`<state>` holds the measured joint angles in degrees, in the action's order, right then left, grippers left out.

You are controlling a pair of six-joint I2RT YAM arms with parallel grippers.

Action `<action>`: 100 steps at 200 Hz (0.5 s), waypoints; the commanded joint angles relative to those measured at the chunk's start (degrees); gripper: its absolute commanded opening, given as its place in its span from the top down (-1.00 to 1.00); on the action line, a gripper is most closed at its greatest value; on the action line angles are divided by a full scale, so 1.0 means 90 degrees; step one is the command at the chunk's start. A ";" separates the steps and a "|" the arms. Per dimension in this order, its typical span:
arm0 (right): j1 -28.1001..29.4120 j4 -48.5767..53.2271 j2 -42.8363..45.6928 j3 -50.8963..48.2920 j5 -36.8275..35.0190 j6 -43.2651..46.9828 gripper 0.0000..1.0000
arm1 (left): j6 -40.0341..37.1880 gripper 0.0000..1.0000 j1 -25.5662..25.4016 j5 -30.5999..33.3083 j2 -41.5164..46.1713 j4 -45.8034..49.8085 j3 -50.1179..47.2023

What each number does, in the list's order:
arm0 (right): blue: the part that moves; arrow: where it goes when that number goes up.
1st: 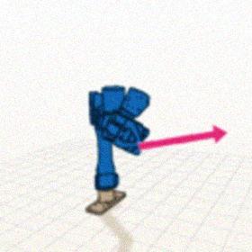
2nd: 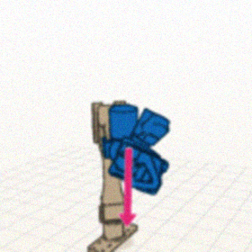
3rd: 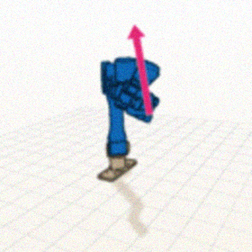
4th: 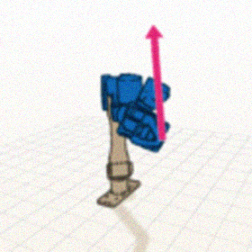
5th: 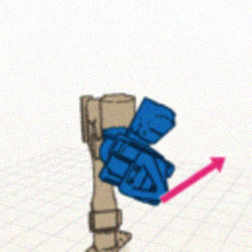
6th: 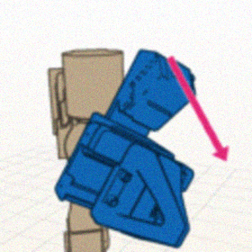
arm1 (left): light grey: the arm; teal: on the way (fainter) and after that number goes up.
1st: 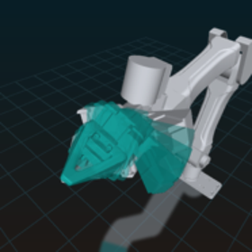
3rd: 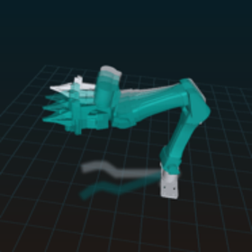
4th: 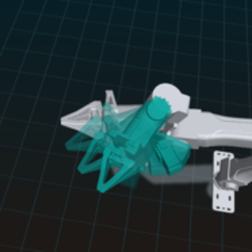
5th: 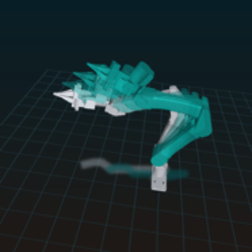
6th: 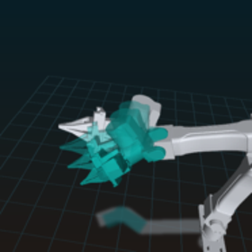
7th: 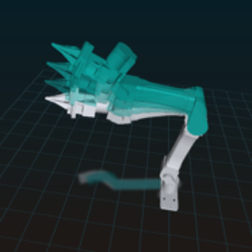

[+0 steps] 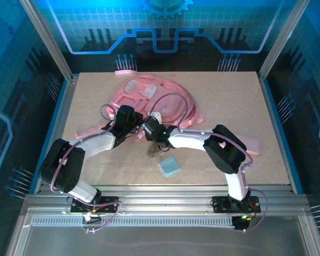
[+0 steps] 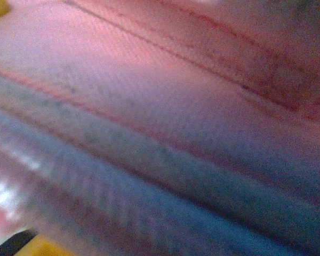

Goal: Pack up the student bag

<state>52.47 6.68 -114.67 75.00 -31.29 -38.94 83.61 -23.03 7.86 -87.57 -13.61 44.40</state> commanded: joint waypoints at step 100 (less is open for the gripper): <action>-0.1180 0.0267 0.1276 -0.0803 0.3351 0.1114 1.00 | -0.1037 1.00 0.0476 -0.0709 -0.0006 -0.0374 0.0430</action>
<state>48.12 1.54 -108.33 68.66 -18.48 -32.29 80.95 -21.78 6.72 -86.59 -13.61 44.56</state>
